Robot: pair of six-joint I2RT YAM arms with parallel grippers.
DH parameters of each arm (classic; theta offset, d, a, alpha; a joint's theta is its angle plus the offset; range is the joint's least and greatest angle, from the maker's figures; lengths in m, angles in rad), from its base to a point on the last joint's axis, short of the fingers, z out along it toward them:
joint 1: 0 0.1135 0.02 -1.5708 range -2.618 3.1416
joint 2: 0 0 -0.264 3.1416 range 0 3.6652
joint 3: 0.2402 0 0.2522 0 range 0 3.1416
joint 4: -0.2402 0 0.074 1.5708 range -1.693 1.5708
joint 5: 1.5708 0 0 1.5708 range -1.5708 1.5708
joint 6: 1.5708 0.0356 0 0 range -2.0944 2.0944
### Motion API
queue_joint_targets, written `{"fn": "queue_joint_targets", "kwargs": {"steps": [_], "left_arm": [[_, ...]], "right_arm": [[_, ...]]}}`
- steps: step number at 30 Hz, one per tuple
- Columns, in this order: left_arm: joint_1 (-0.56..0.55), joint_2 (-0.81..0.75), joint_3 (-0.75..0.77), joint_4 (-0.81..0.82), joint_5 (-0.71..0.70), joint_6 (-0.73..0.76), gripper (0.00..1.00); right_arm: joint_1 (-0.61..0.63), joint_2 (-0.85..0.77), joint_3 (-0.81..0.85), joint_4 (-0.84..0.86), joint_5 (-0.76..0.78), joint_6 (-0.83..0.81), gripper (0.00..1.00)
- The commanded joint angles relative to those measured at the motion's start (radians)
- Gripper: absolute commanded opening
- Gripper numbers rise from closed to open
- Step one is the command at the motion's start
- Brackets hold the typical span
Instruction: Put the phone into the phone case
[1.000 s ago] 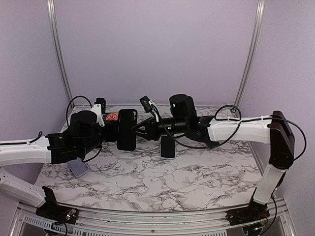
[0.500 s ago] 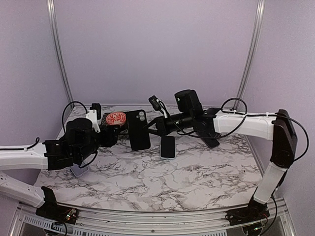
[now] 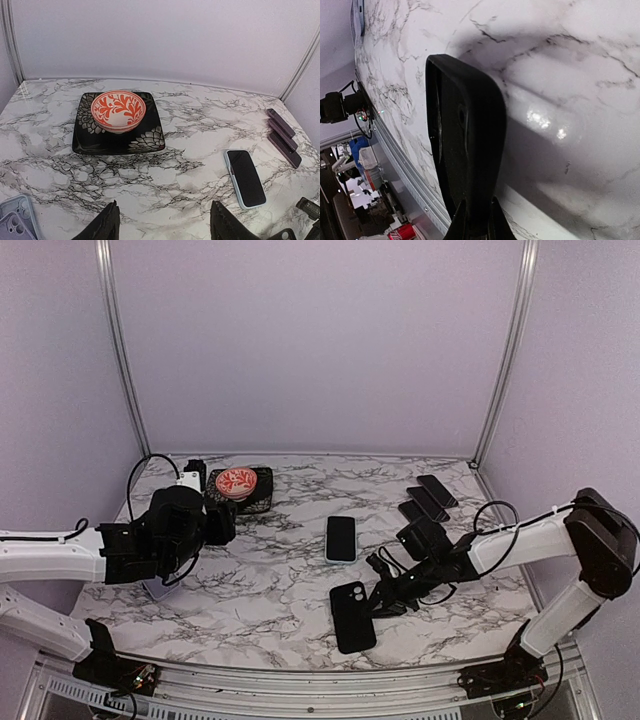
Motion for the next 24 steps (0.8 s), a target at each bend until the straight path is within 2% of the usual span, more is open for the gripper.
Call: {"fn": "queue_joint_targets", "kwargs": {"steps": [1, 4, 8, 14, 19, 24], "left_arm": [[0.000, 0.011, 0.025, -0.050, -0.022, -0.023, 0.62], [0.000, -0.001, 0.017, -0.056, -0.046, -0.016, 0.62], [0.001, -0.017, 0.003, -0.051, -0.057, -0.012, 0.62], [0.001, -0.015, -0.007, -0.041, -0.068, -0.005, 0.63], [0.001, -0.008, -0.008, -0.037, -0.076, 0.003, 0.63], [0.003, -0.015, -0.013, -0.040, -0.080, 0.009, 0.63]], "right_arm": [[0.002, 0.042, -0.008, 0.190, -0.038, 0.132, 0.00], [0.002, 0.095, -0.006, 0.224, -0.044, 0.163, 0.00], [0.002, 0.087, -0.035, 0.232, 0.020, 0.224, 0.02], [0.012, 0.018, -0.096, 0.222, 0.130, 0.298, 0.14], [0.014, 0.021, -0.049, 0.091, 0.158, 0.233, 0.39], [0.013, -0.007, 0.001, -0.044, 0.193, 0.183, 0.41]]}}
